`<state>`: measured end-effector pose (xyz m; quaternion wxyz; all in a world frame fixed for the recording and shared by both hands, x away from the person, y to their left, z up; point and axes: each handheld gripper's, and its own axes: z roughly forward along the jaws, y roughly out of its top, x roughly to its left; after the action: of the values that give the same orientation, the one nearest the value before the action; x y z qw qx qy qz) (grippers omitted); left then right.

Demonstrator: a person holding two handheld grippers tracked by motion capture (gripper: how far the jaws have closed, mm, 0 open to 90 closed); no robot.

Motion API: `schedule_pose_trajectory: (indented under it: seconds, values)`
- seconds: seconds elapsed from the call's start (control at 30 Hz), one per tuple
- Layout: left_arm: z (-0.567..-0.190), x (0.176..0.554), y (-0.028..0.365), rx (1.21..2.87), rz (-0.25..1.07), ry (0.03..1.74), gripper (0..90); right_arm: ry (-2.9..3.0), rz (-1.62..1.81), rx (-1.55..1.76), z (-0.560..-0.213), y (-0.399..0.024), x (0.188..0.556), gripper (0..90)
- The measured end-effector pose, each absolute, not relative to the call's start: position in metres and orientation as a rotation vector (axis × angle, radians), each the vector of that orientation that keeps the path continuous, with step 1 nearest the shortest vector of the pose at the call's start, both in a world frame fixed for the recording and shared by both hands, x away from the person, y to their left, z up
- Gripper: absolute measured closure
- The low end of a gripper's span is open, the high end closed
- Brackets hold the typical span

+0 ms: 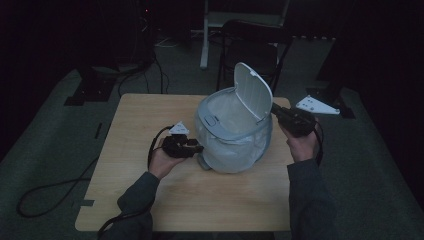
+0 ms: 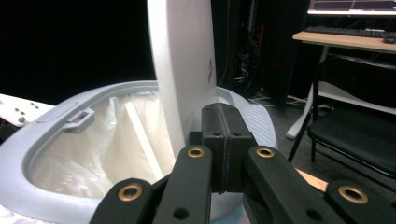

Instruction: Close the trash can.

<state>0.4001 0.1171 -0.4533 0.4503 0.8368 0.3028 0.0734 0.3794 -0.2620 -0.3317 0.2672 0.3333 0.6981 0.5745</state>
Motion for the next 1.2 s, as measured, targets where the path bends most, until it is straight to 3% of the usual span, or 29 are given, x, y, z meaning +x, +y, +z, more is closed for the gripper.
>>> schedule_pose_trajectory:
  seconds: [1.2]
  values:
    - [-0.461, 0.398, 0.125, 2.07, 0.181, 0.778, 58.8, 2.081, 1.588, 0.785, -0.329, -0.221, 0.379, 90.0]
